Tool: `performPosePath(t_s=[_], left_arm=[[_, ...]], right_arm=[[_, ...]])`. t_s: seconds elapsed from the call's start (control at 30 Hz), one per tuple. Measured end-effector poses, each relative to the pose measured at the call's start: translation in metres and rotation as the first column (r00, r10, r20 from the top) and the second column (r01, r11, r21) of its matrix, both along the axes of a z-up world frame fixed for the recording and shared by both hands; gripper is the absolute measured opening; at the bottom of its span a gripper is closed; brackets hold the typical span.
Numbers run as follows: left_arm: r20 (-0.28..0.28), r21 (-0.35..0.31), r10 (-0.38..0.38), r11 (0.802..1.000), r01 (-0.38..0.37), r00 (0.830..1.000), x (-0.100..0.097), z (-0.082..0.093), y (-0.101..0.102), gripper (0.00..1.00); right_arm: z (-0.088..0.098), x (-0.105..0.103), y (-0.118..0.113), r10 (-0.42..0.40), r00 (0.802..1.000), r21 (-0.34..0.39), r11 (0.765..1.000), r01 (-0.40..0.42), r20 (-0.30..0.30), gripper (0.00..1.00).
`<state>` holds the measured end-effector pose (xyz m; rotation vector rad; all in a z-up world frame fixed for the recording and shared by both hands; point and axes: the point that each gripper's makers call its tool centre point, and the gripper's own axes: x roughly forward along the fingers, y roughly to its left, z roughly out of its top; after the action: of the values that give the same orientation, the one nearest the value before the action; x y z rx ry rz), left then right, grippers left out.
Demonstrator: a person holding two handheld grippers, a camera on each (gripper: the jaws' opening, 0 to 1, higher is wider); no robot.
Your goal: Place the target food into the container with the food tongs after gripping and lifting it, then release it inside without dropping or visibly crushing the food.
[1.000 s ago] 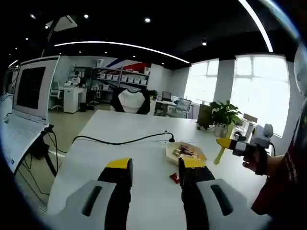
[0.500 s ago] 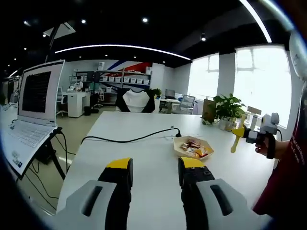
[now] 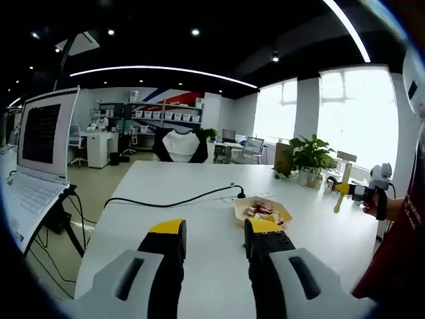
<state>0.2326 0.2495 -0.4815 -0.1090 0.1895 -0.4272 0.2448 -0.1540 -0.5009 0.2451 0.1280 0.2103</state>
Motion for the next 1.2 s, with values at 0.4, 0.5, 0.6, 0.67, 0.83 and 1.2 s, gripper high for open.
performPosePath(t_s=[0.4,0.5,0.6,0.67,0.83,1.2], left_arm=[[-0.020,-0.025,0.041,0.999,-0.042,0.999,-0.002,-0.006,0.012,0.37],[-0.029,-0.017,0.049,0.999,-0.050,0.998,-0.005,-0.009,0.014,0.37],[-0.031,-0.001,0.055,0.998,-0.055,0.998,-0.009,-0.009,0.017,0.37],[-0.034,0.019,0.062,0.998,-0.061,0.998,-0.013,-0.009,0.020,0.37],[-0.047,0.051,0.086,0.995,-0.084,0.995,-0.024,-0.010,0.032,0.37],[-0.071,0.075,0.116,0.991,-0.111,0.991,-0.034,-0.012,0.045,0.37]], right_arm=[[-0.007,0.018,0.033,0.046,0.999,0.092,0.995,-0.045,-0.009,0.23],[-0.015,0.031,0.070,0.083,0.996,0.090,0.993,-0.081,-0.013,0.23],[-0.024,0.044,0.097,0.102,0.994,0.114,0.989,-0.097,-0.036,0.22],[-0.032,0.052,0.113,0.102,0.994,0.096,0.991,-0.098,-0.046,0.22],[-0.046,0.063,0.134,0.105,0.992,0.090,0.991,-0.099,-0.069,0.22],[-0.086,0.075,0.170,0.133,0.983,0.043,0.991,-0.128,-0.130,0.22]])
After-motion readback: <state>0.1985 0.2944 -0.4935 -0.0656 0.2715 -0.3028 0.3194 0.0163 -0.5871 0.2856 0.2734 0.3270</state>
